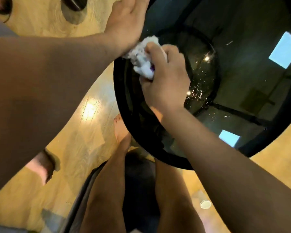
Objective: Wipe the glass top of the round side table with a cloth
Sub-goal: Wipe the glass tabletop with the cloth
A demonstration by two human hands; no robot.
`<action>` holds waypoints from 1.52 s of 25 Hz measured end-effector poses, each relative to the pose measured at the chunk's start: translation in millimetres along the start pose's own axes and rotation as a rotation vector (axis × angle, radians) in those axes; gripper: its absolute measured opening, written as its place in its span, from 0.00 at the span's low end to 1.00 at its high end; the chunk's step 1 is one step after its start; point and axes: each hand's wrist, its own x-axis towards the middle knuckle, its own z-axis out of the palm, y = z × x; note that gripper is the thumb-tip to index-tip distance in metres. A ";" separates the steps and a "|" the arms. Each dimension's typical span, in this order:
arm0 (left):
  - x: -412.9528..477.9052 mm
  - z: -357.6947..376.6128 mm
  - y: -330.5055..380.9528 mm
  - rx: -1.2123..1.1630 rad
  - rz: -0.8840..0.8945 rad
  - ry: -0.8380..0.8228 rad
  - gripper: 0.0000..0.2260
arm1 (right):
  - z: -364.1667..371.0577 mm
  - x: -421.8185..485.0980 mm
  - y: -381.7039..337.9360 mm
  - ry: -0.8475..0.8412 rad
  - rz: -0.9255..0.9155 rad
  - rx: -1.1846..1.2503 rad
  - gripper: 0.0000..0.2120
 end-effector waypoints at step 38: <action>-20.9 9.5 30.0 0.586 0.113 0.116 0.22 | -9.8 -119.2 -7.7 -0.053 0.420 0.277 0.19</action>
